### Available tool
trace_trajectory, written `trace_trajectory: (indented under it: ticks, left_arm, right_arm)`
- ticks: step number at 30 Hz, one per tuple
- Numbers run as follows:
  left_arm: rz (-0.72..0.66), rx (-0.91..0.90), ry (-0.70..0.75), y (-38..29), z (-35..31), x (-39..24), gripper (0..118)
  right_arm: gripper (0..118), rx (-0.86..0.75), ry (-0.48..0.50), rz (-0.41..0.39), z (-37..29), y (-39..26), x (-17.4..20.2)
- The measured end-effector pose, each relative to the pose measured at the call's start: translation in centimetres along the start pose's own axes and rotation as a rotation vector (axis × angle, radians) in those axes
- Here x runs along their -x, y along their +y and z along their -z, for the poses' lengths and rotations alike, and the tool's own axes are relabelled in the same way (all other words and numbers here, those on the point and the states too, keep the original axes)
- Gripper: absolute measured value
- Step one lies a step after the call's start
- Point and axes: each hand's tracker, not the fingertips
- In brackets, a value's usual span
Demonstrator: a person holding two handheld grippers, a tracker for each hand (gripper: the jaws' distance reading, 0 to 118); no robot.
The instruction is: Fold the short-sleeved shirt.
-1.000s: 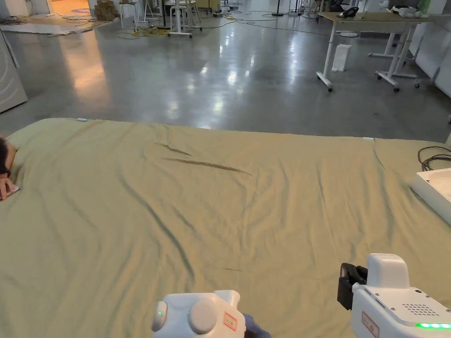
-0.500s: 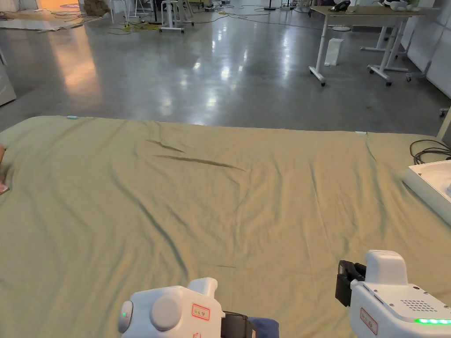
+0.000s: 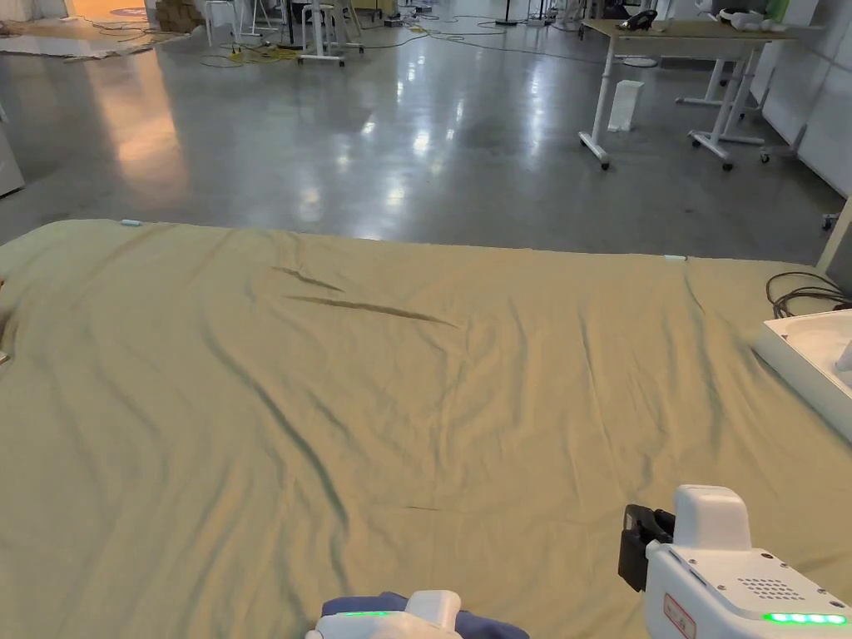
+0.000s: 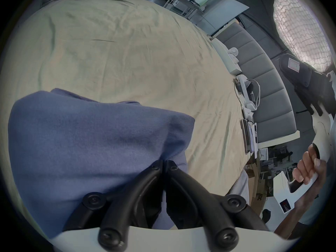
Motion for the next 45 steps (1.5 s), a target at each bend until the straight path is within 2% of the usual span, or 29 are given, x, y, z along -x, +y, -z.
trace_trajectory:
  ticks: [5,8,12,18,22,27,31,37,43,45]
  left_arm:
    - [0.064,-0.082,-0.041,-0.1,-3.6,-0.4,5]
    - [0.172,-0.267,-0.026,0.2,-8.0,-1.6,2]
    - [0.377,-0.602,0.248,0.9,-13.1,-3.4,1]
    - [0.392,-0.951,0.458,2.4,-18.8,-3.2,1]
    - [0.384,-1.088,0.571,2.4,-20.7,-2.2,1]
    - [0.344,-1.103,0.593,1.8,-21.7,-0.8,1]
    - [0.315,-1.077,0.593,1.1,-21.6,0.6,1]
    - [0.277,-0.998,0.591,-0.4,-21.0,3.0,1]
    - [0.242,-0.917,0.581,-2.0,-20.3,5.0,1]
    - [0.237,-0.903,0.583,-2.4,-20.2,5.5,1]
  right_arm:
    - [0,-0.016,0.002,-0.005,-0.4,0.5,0.2]
    - [0,-0.054,-0.001,-0.011,-0.9,1.4,0.6]
    - [0,-0.156,-0.026,-0.03,-1.9,3.1,1.3]
    - [0,-0.299,-0.056,-0.049,-3.8,5.9,2.8]
    - [0,-0.358,-0.071,-0.066,-4.6,7.3,3.6]
    - [0,-0.379,-0.074,-0.086,-5.2,7.8,4.4]
    - [0,-0.329,-0.048,-0.101,-5.4,6.2,5.4]
    - [0,-0.09,0.101,-0.148,-3.9,-2.3,9.1]
    - [0,0.085,0.126,-0.24,0.0,-10.4,12.4]
    - [0,0.078,0.114,-0.23,1.2,-11.9,12.5]
